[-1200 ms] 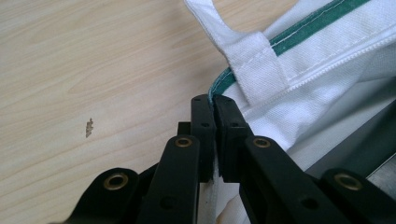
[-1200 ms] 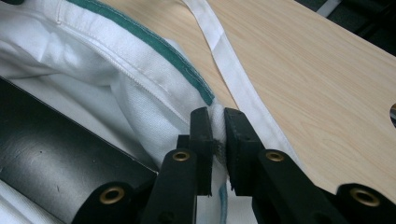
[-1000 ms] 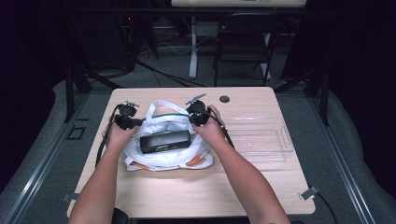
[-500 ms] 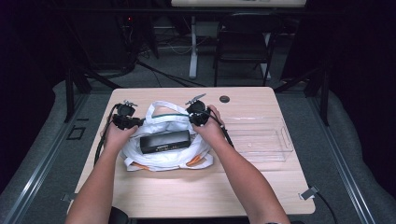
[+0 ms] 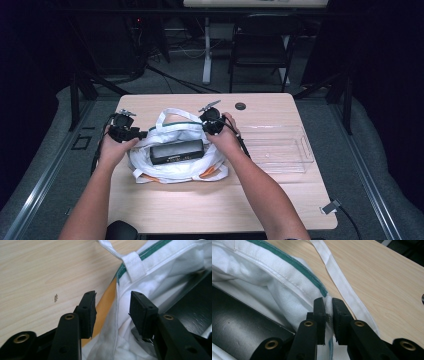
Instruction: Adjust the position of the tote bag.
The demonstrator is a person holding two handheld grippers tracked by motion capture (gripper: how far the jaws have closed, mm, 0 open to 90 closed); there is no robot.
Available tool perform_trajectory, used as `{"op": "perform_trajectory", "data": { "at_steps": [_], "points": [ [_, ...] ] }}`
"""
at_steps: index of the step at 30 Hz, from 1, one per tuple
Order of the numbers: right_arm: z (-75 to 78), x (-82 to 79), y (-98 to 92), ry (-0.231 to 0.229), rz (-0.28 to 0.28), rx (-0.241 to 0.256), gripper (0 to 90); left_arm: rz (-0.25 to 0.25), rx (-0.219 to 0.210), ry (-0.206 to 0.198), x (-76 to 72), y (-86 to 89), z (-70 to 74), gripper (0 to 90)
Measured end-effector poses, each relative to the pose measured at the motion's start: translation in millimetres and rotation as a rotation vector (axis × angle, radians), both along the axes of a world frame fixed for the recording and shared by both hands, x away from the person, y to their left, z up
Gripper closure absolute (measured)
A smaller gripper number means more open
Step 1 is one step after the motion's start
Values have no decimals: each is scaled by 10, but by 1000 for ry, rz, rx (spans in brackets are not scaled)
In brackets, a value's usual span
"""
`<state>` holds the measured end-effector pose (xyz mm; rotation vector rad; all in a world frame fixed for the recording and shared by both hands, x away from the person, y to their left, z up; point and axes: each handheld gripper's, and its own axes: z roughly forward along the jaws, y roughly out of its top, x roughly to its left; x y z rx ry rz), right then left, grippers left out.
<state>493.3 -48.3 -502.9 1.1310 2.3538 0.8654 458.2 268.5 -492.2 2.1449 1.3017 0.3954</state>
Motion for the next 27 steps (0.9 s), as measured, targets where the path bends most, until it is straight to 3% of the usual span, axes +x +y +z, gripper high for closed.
{"op": "perform_trajectory", "data": {
  "at_steps": [7, 14, 17, 27],
  "points": [
    [-5, 2, 9, -1, 5, -17, 818, -17, 31, 27, -59, 42, -39, 570],
    [-13, 9, 9, 0, 4, -21, 816, -28, 80, 11, -85, -7, -75, 767],
    [-18, 9, 9, 1, 2, -19, 816, -22, 116, -11, -88, -45, -82, 807],
    [-9, 2, 8, -2, 8, -22, 814, -7, 128, -7, -52, -50, -123, 866]
  ]
}}
